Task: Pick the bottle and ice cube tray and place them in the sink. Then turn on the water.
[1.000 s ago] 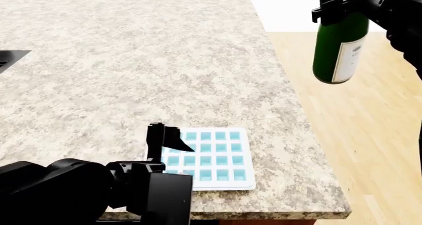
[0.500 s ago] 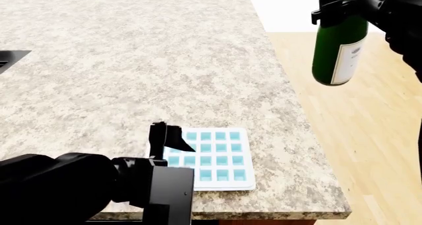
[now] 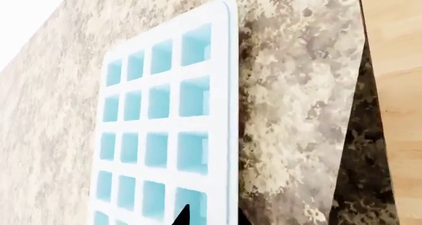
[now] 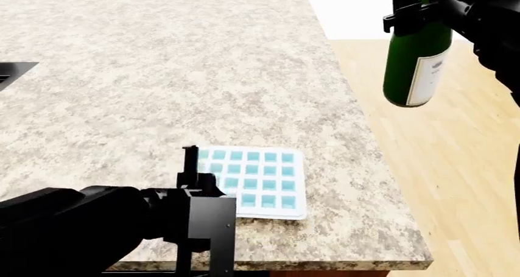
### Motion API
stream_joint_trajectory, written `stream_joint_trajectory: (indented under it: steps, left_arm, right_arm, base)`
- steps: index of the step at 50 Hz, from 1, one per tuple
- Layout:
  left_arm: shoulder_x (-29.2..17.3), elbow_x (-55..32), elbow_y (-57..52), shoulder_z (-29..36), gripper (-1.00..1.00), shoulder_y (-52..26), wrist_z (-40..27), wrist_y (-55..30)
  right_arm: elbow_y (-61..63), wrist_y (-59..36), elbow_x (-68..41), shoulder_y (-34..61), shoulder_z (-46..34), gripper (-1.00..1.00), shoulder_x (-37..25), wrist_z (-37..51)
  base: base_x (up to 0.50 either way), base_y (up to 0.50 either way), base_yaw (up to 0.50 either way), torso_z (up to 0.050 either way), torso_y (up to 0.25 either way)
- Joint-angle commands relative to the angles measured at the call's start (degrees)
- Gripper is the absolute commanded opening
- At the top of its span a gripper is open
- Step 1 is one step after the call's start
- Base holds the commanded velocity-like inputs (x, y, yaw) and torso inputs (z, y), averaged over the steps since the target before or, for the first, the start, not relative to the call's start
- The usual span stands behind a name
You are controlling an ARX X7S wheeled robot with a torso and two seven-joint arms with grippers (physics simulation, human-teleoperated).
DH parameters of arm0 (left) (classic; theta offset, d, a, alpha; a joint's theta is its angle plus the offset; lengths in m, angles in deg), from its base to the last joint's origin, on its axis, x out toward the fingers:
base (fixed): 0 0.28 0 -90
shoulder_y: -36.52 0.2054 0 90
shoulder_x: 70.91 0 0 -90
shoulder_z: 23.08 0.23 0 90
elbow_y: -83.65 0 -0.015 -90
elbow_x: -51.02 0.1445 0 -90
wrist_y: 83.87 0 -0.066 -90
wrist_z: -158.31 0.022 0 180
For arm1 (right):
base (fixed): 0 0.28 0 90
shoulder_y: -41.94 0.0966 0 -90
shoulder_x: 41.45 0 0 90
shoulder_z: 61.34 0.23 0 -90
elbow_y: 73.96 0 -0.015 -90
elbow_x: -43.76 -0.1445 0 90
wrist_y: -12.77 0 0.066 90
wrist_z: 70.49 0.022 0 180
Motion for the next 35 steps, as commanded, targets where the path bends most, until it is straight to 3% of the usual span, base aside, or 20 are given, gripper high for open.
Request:
stream_joint_trajectory:
  steps: [1, 35]
  left_arm:
    - [-0.43, 2.45, 1.15, 1.56, -1.0, 0.92, -0.83, -0.53]
    - [-5.17, 1.8, 0.09, -6.6, -1.0, -4.61, -1.27, 6.22]
  right_arm:
    - [0.14, 0.62, 1.21, 0.32, 0.37, -1.0, -0.04, 0.09]
    - [0.47, 0.41, 0.78, 1.24, 0.09, -1.0, 0.36, 0.17]
  base:
    - [0.0, 0.0, 0.0, 0.0, 0.0]
    - [0.0, 0.0, 0.0, 0.0, 0.0]
